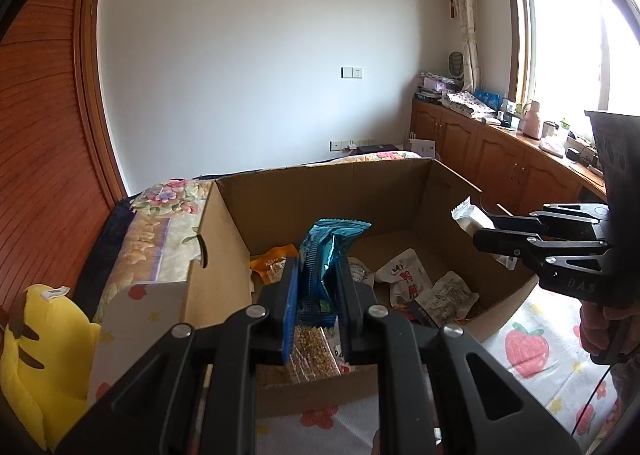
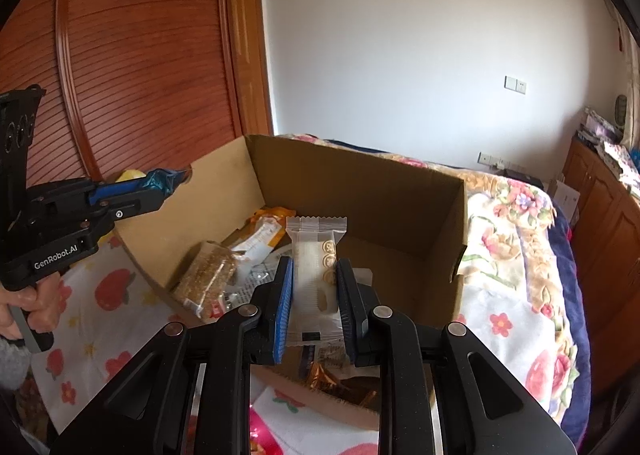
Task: Organize snacks
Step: 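Carry both packets over the cardboard box and open both grippers to drop them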
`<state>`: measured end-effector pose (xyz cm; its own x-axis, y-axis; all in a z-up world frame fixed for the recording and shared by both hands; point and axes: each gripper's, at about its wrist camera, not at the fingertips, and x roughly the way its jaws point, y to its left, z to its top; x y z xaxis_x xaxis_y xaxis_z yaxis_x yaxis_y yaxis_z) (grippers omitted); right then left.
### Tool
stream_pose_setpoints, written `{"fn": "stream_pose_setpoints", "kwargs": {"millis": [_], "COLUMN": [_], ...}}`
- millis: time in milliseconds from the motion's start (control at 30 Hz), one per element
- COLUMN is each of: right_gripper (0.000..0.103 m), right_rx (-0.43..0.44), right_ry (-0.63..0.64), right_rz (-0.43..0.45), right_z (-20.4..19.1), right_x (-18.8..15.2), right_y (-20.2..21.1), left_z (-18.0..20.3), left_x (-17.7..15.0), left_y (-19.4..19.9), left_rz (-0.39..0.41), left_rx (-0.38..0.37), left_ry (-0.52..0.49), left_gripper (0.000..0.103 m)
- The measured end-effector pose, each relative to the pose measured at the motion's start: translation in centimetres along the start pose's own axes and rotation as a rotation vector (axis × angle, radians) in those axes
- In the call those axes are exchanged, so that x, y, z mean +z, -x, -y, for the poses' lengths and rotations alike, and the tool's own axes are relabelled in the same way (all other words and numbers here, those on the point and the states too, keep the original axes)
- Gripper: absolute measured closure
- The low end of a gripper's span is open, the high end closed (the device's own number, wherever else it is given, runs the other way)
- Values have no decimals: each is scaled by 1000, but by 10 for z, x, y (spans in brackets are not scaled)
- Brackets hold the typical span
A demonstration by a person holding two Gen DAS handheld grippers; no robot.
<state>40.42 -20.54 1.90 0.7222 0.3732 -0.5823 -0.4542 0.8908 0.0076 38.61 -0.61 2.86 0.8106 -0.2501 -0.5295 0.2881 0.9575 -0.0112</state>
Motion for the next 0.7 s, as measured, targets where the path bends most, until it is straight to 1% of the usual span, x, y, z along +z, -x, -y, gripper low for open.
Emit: {"fn": "stream_pose_setpoints", "kwargs": {"millis": [200,500,600,667,700], "right_gripper": [83,83,81,80,75], "right_rx": [2,4,5,1,-2], "right_ry": [-9,-14,-13,-13,-12], "right_rz": [-16,-27,-36,-39,-37], "right_z": [5,7,7,7,7], "right_x": [-2,-6,-7,-8,-8], "right_y": [-13,-20,-25,-26,-27], "left_z": [-2,-5,-4,-5,-5], "left_x": [-3,-4,-6,-7,-9], "left_y": [-12,-23,-30,-34,-35], "left_rz": [-11,-28,-43,-54,-59], "left_rx": [-2,-4,4,0,-8], "left_ry": [14,20,24,29,36], "left_gripper": [88,88,85,79,78]}}
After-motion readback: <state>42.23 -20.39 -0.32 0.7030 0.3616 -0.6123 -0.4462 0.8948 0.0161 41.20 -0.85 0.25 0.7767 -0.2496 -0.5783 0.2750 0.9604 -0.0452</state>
